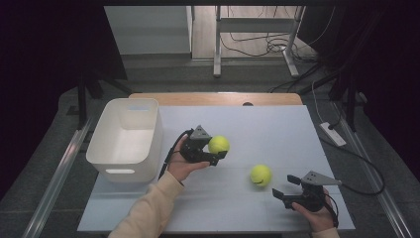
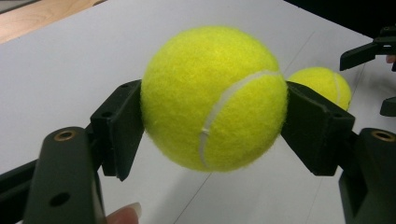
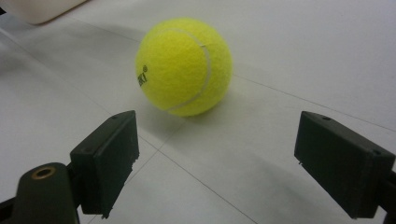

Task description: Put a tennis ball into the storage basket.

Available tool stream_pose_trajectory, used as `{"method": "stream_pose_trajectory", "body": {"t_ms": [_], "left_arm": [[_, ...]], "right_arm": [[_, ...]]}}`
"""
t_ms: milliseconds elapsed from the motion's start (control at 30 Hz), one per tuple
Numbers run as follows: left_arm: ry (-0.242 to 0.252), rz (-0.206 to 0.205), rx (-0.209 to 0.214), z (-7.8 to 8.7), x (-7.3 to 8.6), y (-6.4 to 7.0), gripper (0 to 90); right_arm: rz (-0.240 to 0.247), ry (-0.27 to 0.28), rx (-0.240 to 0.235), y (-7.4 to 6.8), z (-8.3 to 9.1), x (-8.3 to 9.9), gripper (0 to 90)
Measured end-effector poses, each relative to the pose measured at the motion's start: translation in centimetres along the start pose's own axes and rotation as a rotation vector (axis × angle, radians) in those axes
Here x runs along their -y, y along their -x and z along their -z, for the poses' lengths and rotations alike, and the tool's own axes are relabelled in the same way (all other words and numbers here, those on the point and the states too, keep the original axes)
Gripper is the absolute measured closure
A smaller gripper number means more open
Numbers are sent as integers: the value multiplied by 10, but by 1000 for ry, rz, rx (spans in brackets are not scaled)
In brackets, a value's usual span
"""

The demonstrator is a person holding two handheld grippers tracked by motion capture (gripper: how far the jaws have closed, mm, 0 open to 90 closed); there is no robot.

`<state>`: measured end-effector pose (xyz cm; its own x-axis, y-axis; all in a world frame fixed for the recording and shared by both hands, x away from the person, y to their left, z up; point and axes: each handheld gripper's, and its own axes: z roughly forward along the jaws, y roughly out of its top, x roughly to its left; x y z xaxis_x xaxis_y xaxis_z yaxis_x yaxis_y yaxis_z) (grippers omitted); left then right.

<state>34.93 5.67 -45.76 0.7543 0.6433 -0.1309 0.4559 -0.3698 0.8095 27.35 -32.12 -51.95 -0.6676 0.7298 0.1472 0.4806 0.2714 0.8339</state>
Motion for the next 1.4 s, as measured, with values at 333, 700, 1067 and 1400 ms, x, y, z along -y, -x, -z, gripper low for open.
{"method": "stream_pose_trajectory", "body": {"t_ms": [333, 700, 1067, 1400], "left_arm": [[26, 9, -8, 7, 0, -1, 268], [65, 20, -22, 17, 0, -3, 268], [105, 19, -36, 29, -3, -4, 268], [132, 15, -39, 39, -6, -5, 268]], "right_arm": [[1, 0, 1, 0, 0, 0, 136], [1, -1, 2, 0, 0, 0, 136], [0, 0, 3, 0, 0, 0, 136], [1, -2, 3, 0, 0, 0, 136]]}}
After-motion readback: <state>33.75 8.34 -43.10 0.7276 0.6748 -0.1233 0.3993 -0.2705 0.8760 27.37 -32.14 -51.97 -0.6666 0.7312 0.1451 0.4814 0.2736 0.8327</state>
